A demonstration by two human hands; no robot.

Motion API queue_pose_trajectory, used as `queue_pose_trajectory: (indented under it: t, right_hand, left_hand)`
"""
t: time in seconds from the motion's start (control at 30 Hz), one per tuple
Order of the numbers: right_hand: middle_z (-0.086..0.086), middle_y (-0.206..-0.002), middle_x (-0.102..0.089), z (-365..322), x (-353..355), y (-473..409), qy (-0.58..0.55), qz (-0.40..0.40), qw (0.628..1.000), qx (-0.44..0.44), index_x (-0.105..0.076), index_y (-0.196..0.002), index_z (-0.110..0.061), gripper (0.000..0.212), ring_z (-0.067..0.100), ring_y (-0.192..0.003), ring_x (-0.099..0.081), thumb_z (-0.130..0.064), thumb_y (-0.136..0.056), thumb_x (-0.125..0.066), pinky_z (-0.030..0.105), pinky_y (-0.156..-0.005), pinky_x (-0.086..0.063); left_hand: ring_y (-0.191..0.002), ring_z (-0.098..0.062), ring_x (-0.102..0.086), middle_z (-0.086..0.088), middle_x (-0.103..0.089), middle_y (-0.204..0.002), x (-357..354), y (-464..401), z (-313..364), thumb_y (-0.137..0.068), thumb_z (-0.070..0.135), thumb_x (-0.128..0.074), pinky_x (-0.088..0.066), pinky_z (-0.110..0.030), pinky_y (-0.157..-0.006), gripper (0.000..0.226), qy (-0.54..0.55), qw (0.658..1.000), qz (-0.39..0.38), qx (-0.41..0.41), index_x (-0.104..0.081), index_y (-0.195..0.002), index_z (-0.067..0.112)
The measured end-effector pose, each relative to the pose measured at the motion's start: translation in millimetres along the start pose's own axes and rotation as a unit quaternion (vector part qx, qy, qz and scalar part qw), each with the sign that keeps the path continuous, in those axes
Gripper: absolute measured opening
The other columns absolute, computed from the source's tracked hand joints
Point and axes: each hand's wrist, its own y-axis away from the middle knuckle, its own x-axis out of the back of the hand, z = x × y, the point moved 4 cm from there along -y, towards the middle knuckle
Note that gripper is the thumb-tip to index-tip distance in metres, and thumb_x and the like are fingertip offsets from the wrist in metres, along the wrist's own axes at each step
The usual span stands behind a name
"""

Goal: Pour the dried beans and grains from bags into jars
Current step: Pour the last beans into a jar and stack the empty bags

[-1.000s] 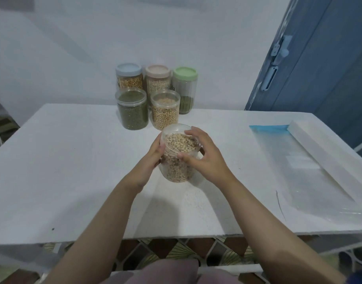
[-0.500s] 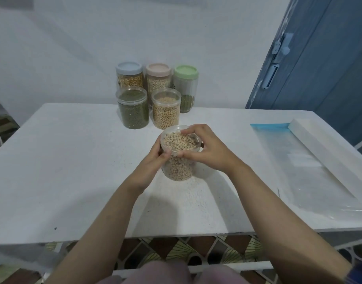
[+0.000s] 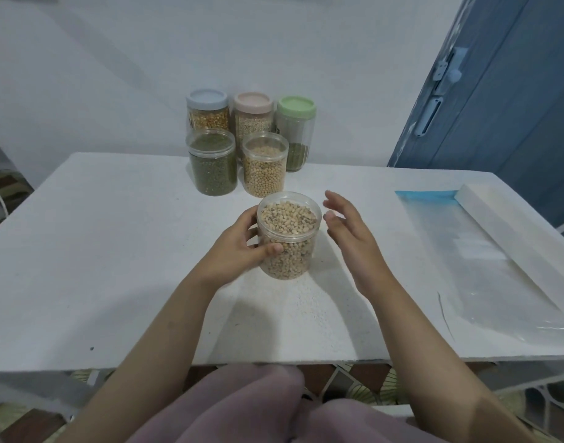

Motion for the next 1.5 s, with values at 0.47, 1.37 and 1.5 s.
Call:
queue_pose_trajectory:
  t: [0.47, 1.37, 1.5]
  right_hand:
    - [-0.010, -0.155, -0.030, -3, -10, -17, 0.132, -0.165, 0.975, 0.065, -0.052, -0.141, -0.037, 0.057, 0.000, -0.144, -0.026, -0.048, -0.086, -0.063, 0.030, -0.119, -0.028]
    - [-0.011, -0.149, -0.040, 4, 14, -42, 0.141, -0.041, 0.988, 0.053, -0.056, -0.139, -0.023, 0.054, -0.027, -0.120, -0.033, -0.035, -0.088, -0.070, 0.024, -0.107, -0.041]
    - [-0.007, -0.153, -0.036, 12, 19, -71, 0.166, 0.004, 0.985, 0.048, -0.052, -0.143, -0.019, 0.053, -0.007, -0.131, -0.029, -0.033, -0.093, -0.065, 0.032, -0.113, -0.039]
  left_hand:
    - [-0.124, -0.004, -0.054, 0.008, -0.056, -0.135, 2, -5, -3, -0.076, 0.015, -0.076, -0.052, -0.019, -0.084, 0.065, 0.028, 0.999, -0.019, 0.003, -0.046, -0.133, 0.027]
    - [-0.149, -0.004, -0.014, 0.009, -0.019, -0.163, -4, -50, -1, -0.088, 0.056, -0.057, -0.018, -0.027, -0.120, 0.087, -0.281, 0.956, 0.015, -0.082, -0.015, -0.157, 0.026]
    - [-0.152, -0.016, -0.004, 0.001, -0.013, -0.165, 1, -79, 0, -0.096, 0.056, -0.038, -0.014, -0.041, -0.123, 0.075, -0.367, 0.916, 0.123, -0.106, -0.018, -0.157, 0.019]
